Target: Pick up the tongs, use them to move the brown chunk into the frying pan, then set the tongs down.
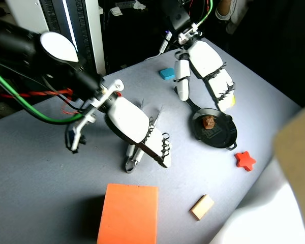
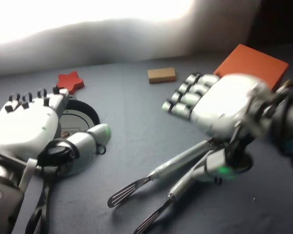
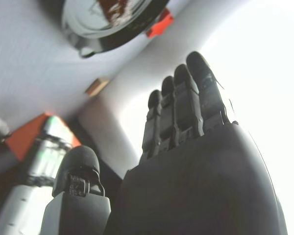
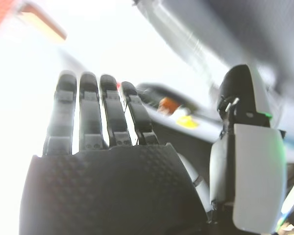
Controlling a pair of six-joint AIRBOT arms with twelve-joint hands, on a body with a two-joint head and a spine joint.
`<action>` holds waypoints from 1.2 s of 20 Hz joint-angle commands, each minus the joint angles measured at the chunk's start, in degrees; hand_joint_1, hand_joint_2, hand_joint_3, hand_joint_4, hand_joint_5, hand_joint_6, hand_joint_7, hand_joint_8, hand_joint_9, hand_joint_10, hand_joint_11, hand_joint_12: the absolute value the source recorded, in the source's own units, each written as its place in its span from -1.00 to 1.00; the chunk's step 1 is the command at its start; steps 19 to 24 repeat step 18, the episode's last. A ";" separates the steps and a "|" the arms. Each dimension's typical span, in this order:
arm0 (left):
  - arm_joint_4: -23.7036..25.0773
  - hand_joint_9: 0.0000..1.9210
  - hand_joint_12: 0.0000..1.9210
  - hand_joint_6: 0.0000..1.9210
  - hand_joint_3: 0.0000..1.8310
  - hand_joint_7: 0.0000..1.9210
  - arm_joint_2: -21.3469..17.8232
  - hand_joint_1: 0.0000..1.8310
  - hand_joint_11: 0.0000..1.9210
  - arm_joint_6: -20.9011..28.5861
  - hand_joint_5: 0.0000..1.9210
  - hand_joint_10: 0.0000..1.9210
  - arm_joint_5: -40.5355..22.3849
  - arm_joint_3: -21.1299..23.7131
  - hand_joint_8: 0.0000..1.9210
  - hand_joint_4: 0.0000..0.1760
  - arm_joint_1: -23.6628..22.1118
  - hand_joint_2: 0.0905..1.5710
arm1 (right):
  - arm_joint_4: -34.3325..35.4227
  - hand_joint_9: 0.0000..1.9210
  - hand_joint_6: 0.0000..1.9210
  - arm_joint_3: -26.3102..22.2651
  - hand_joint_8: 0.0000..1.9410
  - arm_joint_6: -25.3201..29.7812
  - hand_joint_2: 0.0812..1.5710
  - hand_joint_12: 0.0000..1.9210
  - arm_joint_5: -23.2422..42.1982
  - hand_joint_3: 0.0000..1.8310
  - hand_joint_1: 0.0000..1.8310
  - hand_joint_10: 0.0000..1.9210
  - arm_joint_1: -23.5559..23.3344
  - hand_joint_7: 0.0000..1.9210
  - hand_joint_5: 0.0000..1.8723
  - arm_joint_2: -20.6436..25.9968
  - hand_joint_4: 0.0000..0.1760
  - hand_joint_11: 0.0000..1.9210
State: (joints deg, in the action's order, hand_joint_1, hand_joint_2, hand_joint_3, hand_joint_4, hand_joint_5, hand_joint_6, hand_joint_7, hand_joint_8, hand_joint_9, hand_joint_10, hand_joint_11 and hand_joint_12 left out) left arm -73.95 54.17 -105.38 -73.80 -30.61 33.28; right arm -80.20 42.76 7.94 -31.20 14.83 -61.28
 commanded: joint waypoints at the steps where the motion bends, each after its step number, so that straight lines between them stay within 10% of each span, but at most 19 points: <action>1: 4.80 -0.77 -0.28 -0.99 -1.00 -0.81 -0.45 -1.00 -1.00 -0.96 -0.85 -0.98 -4.36 0.25 -0.99 -0.96 -0.86 0.56 | -0.46 -0.90 -0.99 -1.24 -0.99 -1.26 0.19 -0.79 0.03 -1.00 -0.56 -0.93 -1.07 -0.87 -0.96 1.52 -1.00 -1.00; 4: 5.42 -0.48 0.18 -0.95 -1.00 -0.46 -0.40 -0.93 -1.00 -2.20 -0.60 -0.92 -3.86 1.02 -0.94 -0.93 -1.27 0.59 | 8.28 -0.53 -0.83 -3.93 -0.85 -7.27 0.31 0.21 0.56 -0.97 -0.73 -0.72 -5.12 -0.40 -0.56 7.17 -1.00 -1.00; 5: 5.51 -0.34 0.37 -0.91 -0.99 -0.29 -0.39 -0.95 -0.96 -2.61 -0.45 -0.85 -3.68 1.29 -0.89 -1.00 -1.25 0.63 | 14.98 -0.44 -0.57 -3.82 -0.60 -10.28 0.38 0.61 1.15 -0.97 -0.73 -0.22 -6.93 -0.23 -0.39 9.09 -1.00 -0.96; 7: 5.67 -0.33 0.65 -0.34 -1.00 -0.21 -0.40 -0.92 -0.63 -3.19 -0.25 0.09 -3.66 1.66 -0.08 -1.00 -1.25 0.67 | 36.73 -0.34 -0.05 -3.58 0.07 -22.13 0.49 0.95 4.12 -0.98 -0.67 0.46 -9.50 -0.14 -0.18 13.10 -1.00 -0.65; 8: 6.04 -0.35 0.83 0.00 -1.00 -0.26 -0.42 -0.84 -0.53 -3.20 -0.28 0.50 -3.67 1.69 0.35 -1.00 -1.24 0.68 | 47.98 -0.29 0.15 -3.60 0.39 -30.14 0.52 0.99 4.46 -0.98 -0.63 0.74 -10.44 -0.13 -0.15 15.07 -1.00 -0.51; 10: 6.31 -0.35 0.83 0.00 -1.00 -0.26 -0.41 -0.84 -0.53 -3.30 -0.28 0.50 -3.67 1.62 0.35 -1.00 -1.24 0.68 | 51.17 -0.29 0.15 -3.59 0.39 -32.71 0.52 0.99 -0.22 -0.98 -0.63 0.74 -11.43 -0.13 -0.15 15.75 -1.00 -0.51; 11: 6.54 -0.24 0.97 0.57 -1.00 -0.20 -0.41 -0.78 -0.39 -3.36 -0.29 0.79 -3.66 1.60 0.70 -1.00 -1.23 0.70 | 51.17 0.07 0.47 -3.57 0.60 -33.60 0.63 1.00 -4.99 -0.96 -0.73 0.94 -11.98 0.17 0.03 15.79 -1.00 -0.06; 14: 6.77 0.06 1.00 0.95 -0.99 0.07 -0.41 -0.66 0.00 -3.34 -0.10 0.99 -3.66 1.75 0.89 -1.00 -0.82 0.86 | 51.52 0.42 0.84 -3.56 0.77 -34.12 0.88 1.00 -7.75 -0.93 -0.56 1.00 -11.55 0.42 0.23 16.50 -1.00 0.45; 16: 6.78 0.09 1.00 1.00 -1.00 0.07 -0.45 -0.51 0.06 -3.32 -0.03 1.00 -3.68 1.64 1.00 -1.00 -0.86 0.87 | 51.51 0.46 0.94 -3.59 0.85 -35.19 0.90 1.00 -5.62 -0.94 -0.42 1.00 -10.50 0.43 0.25 16.53 -1.00 0.50; 17: 6.78 0.09 1.00 1.00 -1.00 0.08 -0.45 -0.45 0.06 -3.32 0.00 1.00 -3.69 1.58 1.00 -1.00 -0.88 0.88 | 51.49 0.45 0.96 -3.58 0.87 -35.49 0.90 1.00 -4.75 -0.94 -0.38 1.00 -10.24 0.41 0.24 16.53 -0.22 0.49; 18: 6.78 0.09 1.00 1.00 -1.00 0.08 -0.46 -0.41 0.08 -3.32 0.00 1.00 -3.73 1.49 1.00 -1.00 -0.94 0.87 | 51.14 0.43 0.95 -3.60 0.87 -35.77 0.90 1.00 -3.37 -0.95 -0.36 1.00 -10.02 0.40 0.23 16.53 0.09 0.47; 24: 6.78 0.09 1.00 1.00 -1.00 0.08 -0.46 -0.41 0.08 -3.32 0.00 1.00 -3.73 1.49 1.00 -1.00 -0.94 0.87 | 51.14 0.43 0.95 -3.60 0.87 -35.77 0.90 1.00 -3.37 -0.95 -0.36 1.00 -10.02 0.40 0.23 16.53 0.09 0.47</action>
